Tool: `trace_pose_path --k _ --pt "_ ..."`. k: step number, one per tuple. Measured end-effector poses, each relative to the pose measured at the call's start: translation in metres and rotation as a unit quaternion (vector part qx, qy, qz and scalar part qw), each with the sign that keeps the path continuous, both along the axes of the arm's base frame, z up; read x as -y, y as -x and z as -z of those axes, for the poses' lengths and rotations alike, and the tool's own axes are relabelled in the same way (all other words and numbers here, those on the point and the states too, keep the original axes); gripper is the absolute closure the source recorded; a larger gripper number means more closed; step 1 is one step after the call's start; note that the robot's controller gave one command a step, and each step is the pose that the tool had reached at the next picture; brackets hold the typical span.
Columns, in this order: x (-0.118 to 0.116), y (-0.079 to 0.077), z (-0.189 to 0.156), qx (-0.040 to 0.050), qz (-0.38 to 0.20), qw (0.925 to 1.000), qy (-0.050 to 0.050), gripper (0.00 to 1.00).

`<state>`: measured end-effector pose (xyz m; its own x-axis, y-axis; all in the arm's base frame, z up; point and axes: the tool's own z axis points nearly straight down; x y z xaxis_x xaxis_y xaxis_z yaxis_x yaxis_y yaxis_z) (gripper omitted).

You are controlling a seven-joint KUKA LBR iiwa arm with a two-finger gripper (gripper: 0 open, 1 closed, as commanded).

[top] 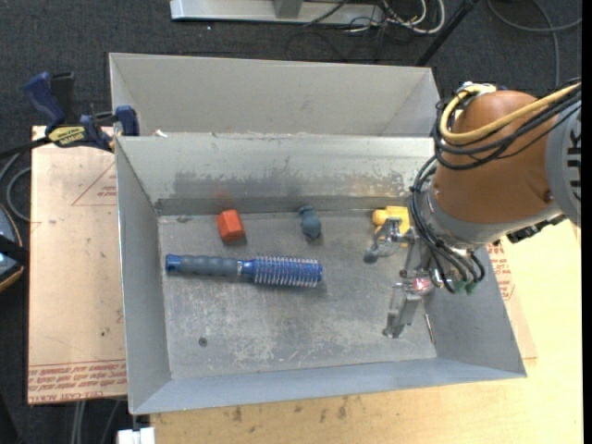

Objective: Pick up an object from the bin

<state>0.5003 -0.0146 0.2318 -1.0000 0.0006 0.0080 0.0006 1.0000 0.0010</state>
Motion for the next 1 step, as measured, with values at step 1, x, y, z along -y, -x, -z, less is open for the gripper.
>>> trace_pose_path --k 1 --pt "-0.0672 -0.0094 0.1588 0.0115 -0.138 0.9904 0.000 0.00"
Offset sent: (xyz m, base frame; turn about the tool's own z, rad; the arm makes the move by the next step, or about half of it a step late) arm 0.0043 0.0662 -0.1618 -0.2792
